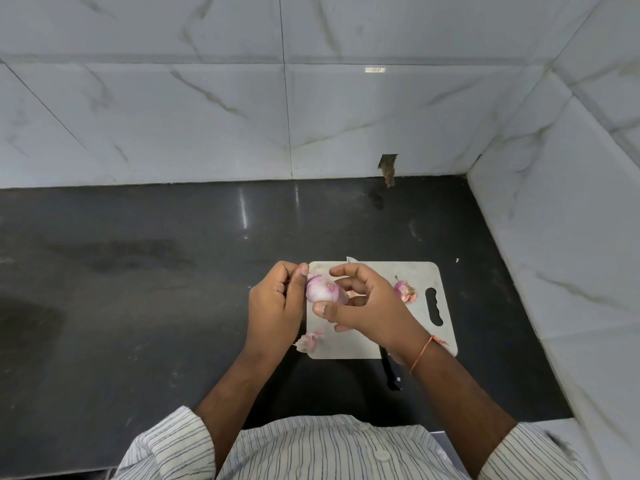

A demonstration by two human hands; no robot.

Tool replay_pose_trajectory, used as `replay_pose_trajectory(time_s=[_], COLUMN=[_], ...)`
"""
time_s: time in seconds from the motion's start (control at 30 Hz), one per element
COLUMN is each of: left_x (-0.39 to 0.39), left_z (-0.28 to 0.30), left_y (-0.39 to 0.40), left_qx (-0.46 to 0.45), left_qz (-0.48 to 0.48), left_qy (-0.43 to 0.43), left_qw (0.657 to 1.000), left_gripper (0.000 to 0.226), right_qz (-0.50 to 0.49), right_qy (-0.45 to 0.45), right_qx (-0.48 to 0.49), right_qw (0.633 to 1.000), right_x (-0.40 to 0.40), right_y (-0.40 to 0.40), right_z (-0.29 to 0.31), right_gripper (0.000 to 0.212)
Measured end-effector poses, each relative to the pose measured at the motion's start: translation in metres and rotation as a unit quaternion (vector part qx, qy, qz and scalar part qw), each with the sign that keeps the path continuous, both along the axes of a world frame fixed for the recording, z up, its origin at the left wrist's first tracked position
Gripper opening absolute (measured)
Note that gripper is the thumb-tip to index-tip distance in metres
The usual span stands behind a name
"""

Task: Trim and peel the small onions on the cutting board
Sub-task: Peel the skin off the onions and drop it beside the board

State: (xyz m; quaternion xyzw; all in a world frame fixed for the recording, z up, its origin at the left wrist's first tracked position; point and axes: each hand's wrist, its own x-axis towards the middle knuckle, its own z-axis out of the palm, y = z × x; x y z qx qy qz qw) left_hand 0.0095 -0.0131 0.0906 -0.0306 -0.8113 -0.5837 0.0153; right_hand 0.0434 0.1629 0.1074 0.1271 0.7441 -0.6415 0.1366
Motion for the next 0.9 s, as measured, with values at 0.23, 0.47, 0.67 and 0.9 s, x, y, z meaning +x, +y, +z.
replay_pose_trajectory(time_s=[0.23, 0.47, 0.67, 0.9], left_x=[-0.002, -0.005, -0.004, -0.005], left_z=[-0.004, -0.01, -0.016, -0.024], left_y=[-0.001, 0.001, -0.005, -0.021], left_qx=[-0.039, 0.208, 0.273, 0.251], left_qz=[-0.019, -0.047, -0.008, 0.032], left_qy=[-0.028, -0.276, -0.347, -0.365], left_qw=[0.999, 0.937, 0.897, 0.896], left_gripper=[0.026, 0.046, 0.043, 0.05], right_qz=[-0.046, -0.053, -0.026, 0.005], right_qy=[0.007, -0.002, -0.061, -0.118], right_qx=[0.101, -0.084, -0.254, -0.287], right_qw=[0.994, 0.995, 0.965, 0.951], right_x=[0.003, 0.003, 0.006, -0.004], right_y=[-0.013, -0.007, -0.003, -0.011], right_z=[-0.005, 0.0, -0.016, -0.038], right_gripper=[0.044, 0.024, 0.031, 0.042])
